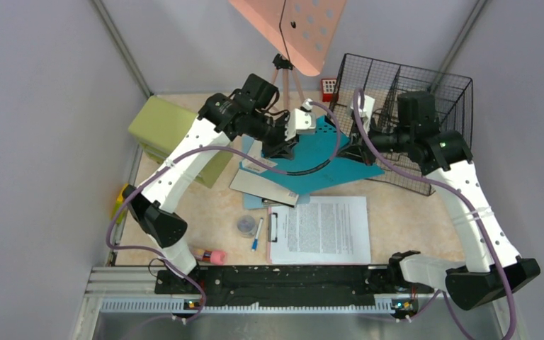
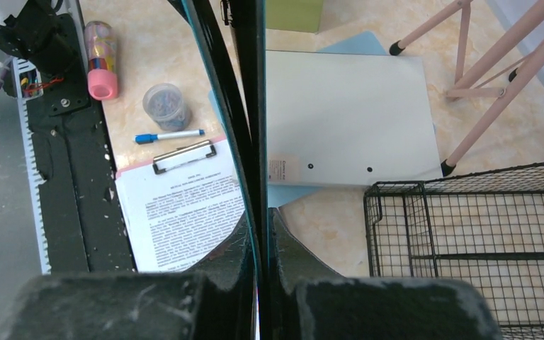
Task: Organize the desk
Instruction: Place the folder in the storage box.
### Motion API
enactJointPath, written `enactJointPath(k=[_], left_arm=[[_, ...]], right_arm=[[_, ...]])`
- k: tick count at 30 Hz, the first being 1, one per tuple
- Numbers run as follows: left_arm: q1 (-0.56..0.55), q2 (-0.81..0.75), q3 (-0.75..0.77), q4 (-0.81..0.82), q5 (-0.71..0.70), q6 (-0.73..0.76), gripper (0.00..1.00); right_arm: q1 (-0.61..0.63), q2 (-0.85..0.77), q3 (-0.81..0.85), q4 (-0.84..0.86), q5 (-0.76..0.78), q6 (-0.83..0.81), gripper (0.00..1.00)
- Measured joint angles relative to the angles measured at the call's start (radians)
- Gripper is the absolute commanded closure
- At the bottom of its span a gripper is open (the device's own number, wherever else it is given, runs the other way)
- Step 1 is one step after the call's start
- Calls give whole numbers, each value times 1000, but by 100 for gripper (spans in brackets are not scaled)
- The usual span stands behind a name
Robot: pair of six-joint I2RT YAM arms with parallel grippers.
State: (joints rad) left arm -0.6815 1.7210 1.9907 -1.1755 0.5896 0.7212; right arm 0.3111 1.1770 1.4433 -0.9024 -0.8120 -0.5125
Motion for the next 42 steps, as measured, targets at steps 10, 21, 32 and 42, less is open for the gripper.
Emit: enactJointPath(k=[10,21,32,42], left_arm=[[-1,-88,-142,121,-20,-90,100],[31,-214,-315,565,-169,-504,100],[-104,-117,-217,743,-401,-726,100],[-199,74,-97,823,-715,-754,100]], right_arm=[[3,-11,38,45,109,69,52],[-115,-74,140,126,402,219,47],[-285,-74,178,167,595,382,47],[-415,-69,124,248,627,505,47]])
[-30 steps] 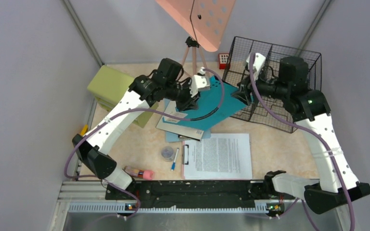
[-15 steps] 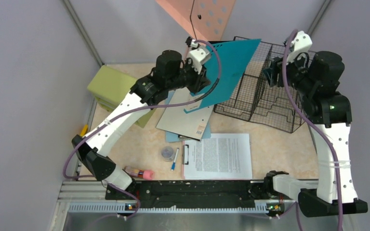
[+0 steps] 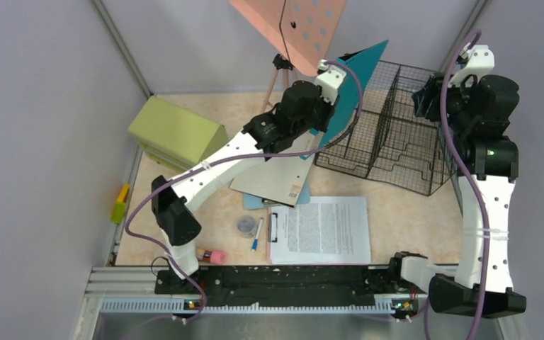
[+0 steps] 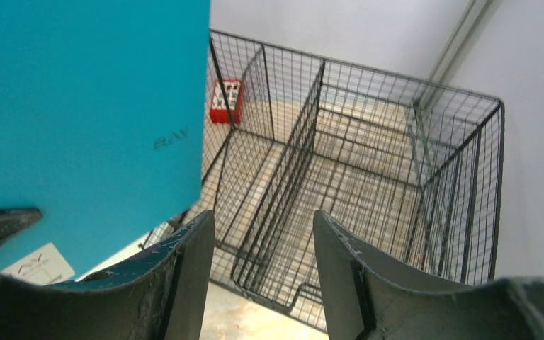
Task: Organize the desk
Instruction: Place the folder in the storage box.
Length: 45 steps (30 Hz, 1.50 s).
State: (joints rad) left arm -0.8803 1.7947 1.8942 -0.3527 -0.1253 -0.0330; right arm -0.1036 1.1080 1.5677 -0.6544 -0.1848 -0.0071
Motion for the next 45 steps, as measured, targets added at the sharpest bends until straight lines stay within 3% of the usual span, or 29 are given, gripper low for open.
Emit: enactJointPath(k=[8,20,30,45], left_arm=[[-42,108,53,75,-196,70,100],[-60,240,145,182,-343,56,100],[-46,340,169,279,-348,-10,100],[24,381,154,425,-230,-73,100]], right_arm=[[-36,18,-56,29,-19,31,47],[-37,23,-71,42,-45,34,47],[-37,18,-131,63,-64,34,48],[-37,11,-176,72,-107,34,48]])
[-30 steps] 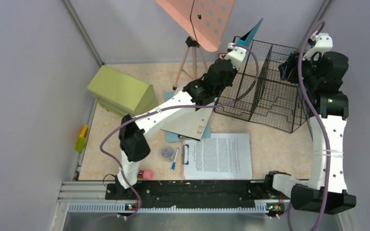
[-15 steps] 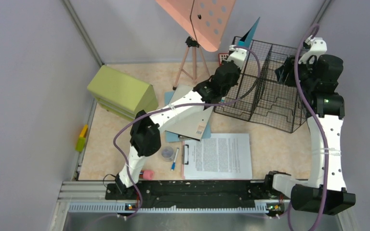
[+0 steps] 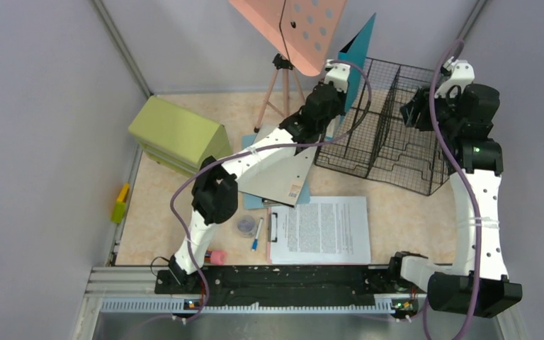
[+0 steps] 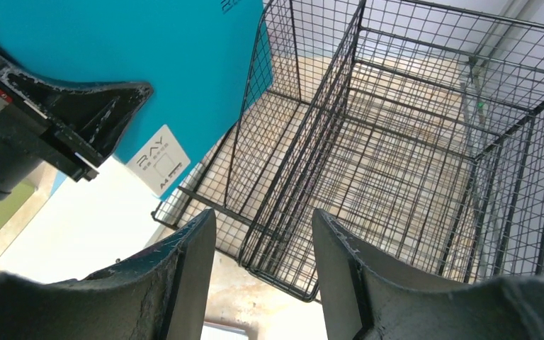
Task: Organize the desk
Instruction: Place the folder in the storage box.
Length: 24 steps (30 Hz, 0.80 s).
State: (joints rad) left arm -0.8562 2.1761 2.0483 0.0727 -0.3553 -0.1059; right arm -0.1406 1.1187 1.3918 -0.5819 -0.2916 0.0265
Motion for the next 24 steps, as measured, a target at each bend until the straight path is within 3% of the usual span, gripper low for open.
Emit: enactJointPath(k=[24], left_arm=[[39,106,-122,325,142,105,100]], right_arm=[[0,-5,-109,13,-53,-13,48]])
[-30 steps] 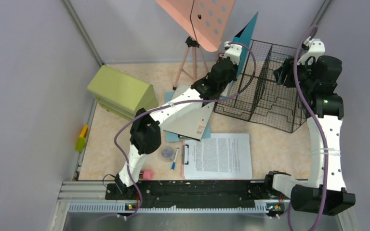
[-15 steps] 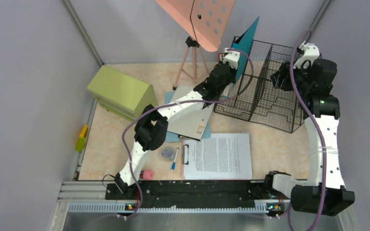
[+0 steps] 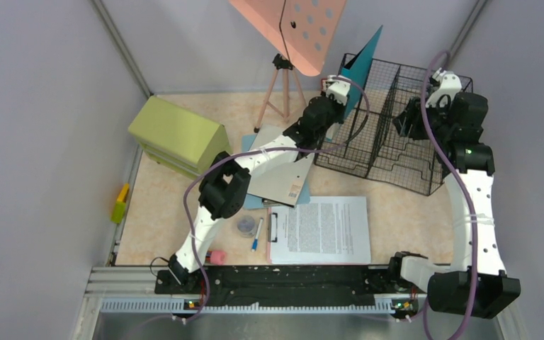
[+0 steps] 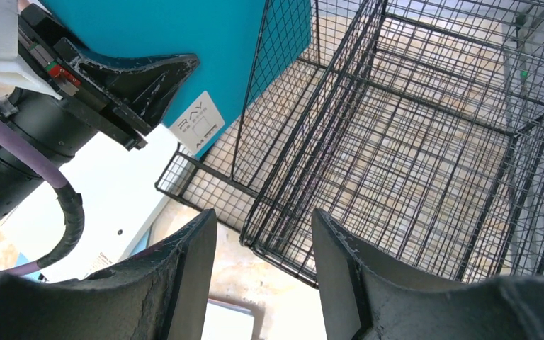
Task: Organize the desk
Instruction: Place the folder in the storage box.
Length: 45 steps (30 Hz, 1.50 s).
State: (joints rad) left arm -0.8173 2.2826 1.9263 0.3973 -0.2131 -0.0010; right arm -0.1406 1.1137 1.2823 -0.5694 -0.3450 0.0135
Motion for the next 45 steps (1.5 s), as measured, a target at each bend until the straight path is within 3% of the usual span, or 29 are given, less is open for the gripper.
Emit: enactJointPath(k=[13,33,45], left_arm=[[50,2,-4,13,155,24,100],[54,27,-64,47,183,12,100],[48,27,-68,32,89,5,63]], right_arm=[[0,0,-13,1,-20,-3,49],[0,0,-66,-2,-49,-37,49],[0,0,-64,-14,-72,-39,48]])
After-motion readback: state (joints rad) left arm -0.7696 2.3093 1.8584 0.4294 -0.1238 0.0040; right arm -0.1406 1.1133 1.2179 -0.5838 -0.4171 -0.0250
